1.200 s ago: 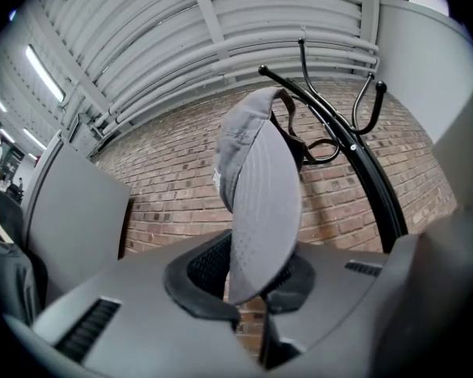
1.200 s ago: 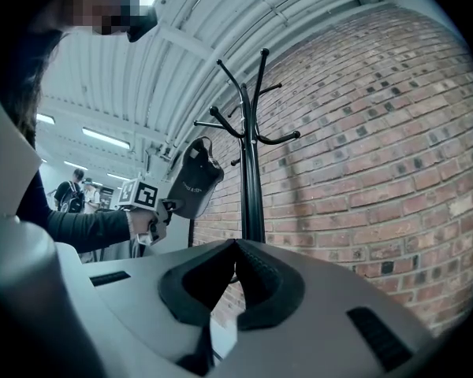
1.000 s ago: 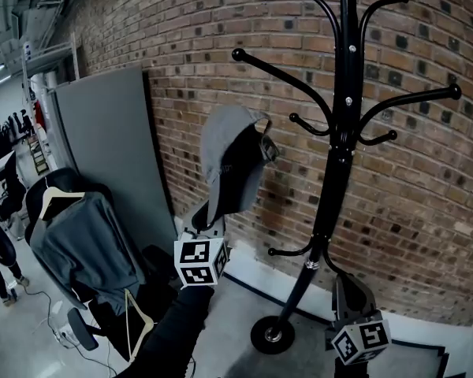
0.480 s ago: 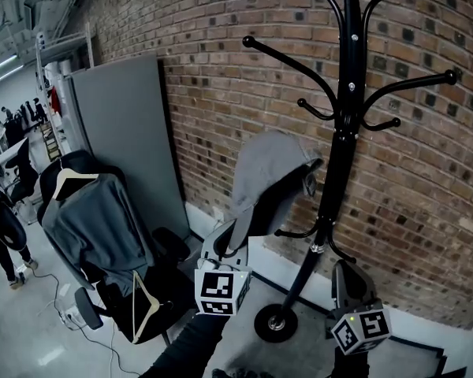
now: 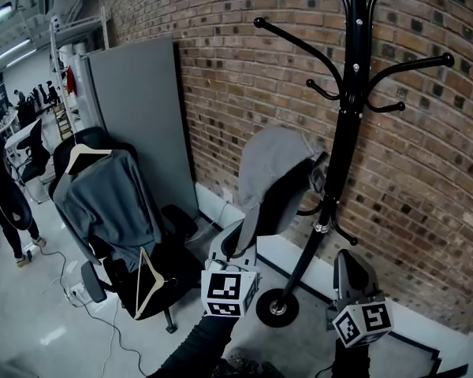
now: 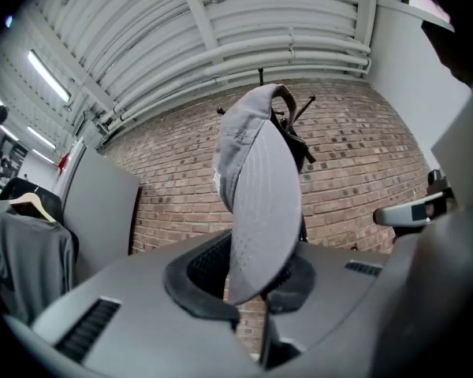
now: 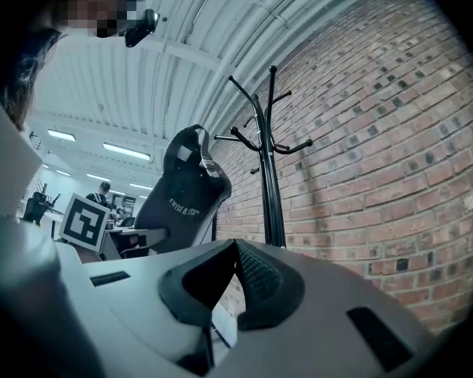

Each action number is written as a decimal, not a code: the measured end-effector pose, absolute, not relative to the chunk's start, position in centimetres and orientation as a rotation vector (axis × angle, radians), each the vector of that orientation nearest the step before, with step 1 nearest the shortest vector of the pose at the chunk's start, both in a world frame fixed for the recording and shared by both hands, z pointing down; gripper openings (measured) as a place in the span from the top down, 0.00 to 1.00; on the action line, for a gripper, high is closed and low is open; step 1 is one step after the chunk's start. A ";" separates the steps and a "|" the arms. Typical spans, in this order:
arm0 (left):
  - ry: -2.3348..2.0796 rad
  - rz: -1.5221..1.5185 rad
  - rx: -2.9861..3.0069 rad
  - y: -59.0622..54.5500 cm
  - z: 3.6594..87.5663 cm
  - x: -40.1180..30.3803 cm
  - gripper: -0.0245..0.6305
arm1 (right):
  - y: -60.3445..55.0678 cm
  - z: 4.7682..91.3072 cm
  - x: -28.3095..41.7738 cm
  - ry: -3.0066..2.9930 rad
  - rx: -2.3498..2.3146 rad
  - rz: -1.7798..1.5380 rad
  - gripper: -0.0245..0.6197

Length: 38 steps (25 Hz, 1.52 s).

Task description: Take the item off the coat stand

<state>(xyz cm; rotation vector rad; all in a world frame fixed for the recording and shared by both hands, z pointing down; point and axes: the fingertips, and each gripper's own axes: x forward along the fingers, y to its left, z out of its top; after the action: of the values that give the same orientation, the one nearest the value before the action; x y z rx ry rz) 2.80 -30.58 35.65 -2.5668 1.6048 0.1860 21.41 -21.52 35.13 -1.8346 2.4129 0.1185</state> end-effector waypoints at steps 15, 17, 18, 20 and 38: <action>1.725 0.159 -2.507 -25.9 37.0 -1.0 0.90 | -18.4 35.5 19.6 2.451 -1.768 0.118 0.95; 1.719 0.169 -2.510 -25.7 36.8 -1.4 0.90 | -18.1 35.1 19.1 2.445 -1.774 0.130 0.95; 1.714 0.174 -2.511 -25.6 36.6 -1.6 0.90 | -18.0 35.0 18.8 2.448 -1.782 0.140 0.95; 1.703 0.177 -2.515 -25.3 36.4 -2.0 0.90 | -17.7 35.0 18.2 2.461 -1.803 0.156 0.95; 1.587 0.133 -2.626 -17.6 37.5 -10.0 0.90 | -8.8 36.1 9.5 2.381 -1.970 0.101 0.95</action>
<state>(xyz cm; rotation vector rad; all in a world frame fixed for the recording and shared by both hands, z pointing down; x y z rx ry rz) -9.99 -17.56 37.50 -2.6255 1.5873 0.1334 9.46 -8.76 36.11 -1.9696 2.3815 0.1008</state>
